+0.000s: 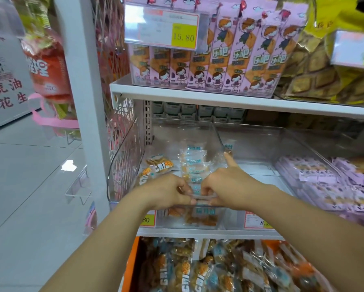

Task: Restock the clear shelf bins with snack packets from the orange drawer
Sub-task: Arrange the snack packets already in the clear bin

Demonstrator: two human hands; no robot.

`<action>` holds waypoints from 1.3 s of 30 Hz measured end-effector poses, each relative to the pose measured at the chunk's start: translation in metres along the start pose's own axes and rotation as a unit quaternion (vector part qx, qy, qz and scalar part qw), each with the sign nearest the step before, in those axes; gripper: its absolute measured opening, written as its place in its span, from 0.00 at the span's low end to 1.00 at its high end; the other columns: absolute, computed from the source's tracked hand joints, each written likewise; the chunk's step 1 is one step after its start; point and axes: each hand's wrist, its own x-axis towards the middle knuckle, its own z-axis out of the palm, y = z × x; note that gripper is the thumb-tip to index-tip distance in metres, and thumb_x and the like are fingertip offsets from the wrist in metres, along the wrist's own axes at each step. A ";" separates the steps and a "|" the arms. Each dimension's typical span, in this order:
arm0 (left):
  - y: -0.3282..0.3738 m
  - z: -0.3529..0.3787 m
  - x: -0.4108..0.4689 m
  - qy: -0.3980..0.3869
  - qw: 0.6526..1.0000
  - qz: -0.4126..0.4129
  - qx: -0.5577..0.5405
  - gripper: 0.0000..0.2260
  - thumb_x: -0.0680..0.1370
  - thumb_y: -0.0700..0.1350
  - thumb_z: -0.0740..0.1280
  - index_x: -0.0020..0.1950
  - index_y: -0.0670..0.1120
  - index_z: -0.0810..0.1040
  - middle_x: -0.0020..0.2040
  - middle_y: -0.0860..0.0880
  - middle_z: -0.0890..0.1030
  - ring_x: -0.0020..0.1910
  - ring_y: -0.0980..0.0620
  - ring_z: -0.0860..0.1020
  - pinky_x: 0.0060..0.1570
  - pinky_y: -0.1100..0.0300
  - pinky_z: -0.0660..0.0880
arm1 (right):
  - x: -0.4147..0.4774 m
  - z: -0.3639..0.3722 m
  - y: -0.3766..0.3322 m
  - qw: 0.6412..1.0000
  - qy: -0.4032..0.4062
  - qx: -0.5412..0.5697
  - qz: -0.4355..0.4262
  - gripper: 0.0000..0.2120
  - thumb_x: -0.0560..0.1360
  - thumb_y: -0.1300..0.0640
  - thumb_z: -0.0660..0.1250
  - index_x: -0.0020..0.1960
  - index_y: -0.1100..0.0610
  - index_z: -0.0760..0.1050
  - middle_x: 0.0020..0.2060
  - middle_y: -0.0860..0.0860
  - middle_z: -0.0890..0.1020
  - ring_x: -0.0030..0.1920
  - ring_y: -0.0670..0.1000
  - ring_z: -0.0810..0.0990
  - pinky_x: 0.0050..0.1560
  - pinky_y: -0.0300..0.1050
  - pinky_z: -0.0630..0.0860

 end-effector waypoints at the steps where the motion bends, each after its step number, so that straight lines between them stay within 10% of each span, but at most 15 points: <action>1: 0.000 -0.002 -0.002 -0.018 1.000 -0.001 -0.009 0.13 0.76 0.53 0.69 0.55 0.47 0.79 0.50 0.51 0.83 0.45 0.58 0.83 0.48 0.67 0.77 | 0.000 0.000 0.000 1.000 -0.001 -0.006 -0.001 0.08 0.76 0.52 0.67 0.54 0.50 0.76 0.49 0.47 0.81 0.53 0.50 0.78 0.73 0.60 0.36; 5: 0.003 -0.006 -0.008 -0.055 0.998 -0.003 0.010 0.15 0.79 0.54 0.63 0.60 0.48 0.77 0.54 0.50 0.82 0.52 0.54 0.81 0.60 0.58 0.74 | 0.001 0.002 0.001 1.000 0.006 -0.015 -0.005 0.09 0.76 0.53 0.67 0.55 0.53 0.75 0.48 0.47 0.81 0.52 0.49 0.78 0.74 0.55 0.37; 16: 0.009 0.008 -0.001 0.056 0.997 -0.009 0.058 0.14 0.78 0.49 0.67 0.62 0.48 0.74 0.49 0.51 0.79 0.40 0.56 0.78 0.39 0.66 0.73 | -0.011 0.013 0.007 0.998 0.056 0.005 -0.009 0.09 0.78 0.53 0.61 0.55 0.50 0.79 0.47 0.47 0.83 0.52 0.51 0.75 0.64 0.40 0.57; 25: -0.004 -0.029 -0.090 0.368 0.929 -0.021 -0.017 0.06 0.79 0.44 0.66 0.55 0.50 0.78 0.47 0.54 0.80 0.45 0.55 0.80 0.46 0.64 0.74 | 0.011 -0.016 -0.022 0.969 0.104 0.222 -0.028 0.15 0.77 0.52 0.65 0.63 0.50 0.77 0.58 0.48 0.81 0.58 0.50 0.78 0.61 0.48 0.73; 32: -0.038 -0.018 -0.130 0.439 0.890 -0.059 -0.107 0.06 0.78 0.44 0.66 0.53 0.51 0.79 0.48 0.53 0.83 0.47 0.57 0.81 0.41 0.71 0.71 | 0.082 -0.007 -0.071 0.968 0.094 0.228 -0.042 0.23 0.74 0.53 0.67 0.68 0.51 0.70 0.62 0.54 0.77 0.59 0.57 0.76 0.57 0.48 0.74; 39: -0.034 -0.030 -0.109 0.410 0.907 -0.039 -0.094 0.05 0.79 0.45 0.65 0.52 0.56 0.76 0.47 0.58 0.80 0.45 0.62 0.78 0.37 0.75 0.69 | 0.130 0.020 -0.070 0.960 0.076 0.248 0.102 0.08 0.70 0.60 0.70 0.49 0.55 0.81 0.48 0.55 0.82 0.47 0.58 0.81 0.50 0.50 0.79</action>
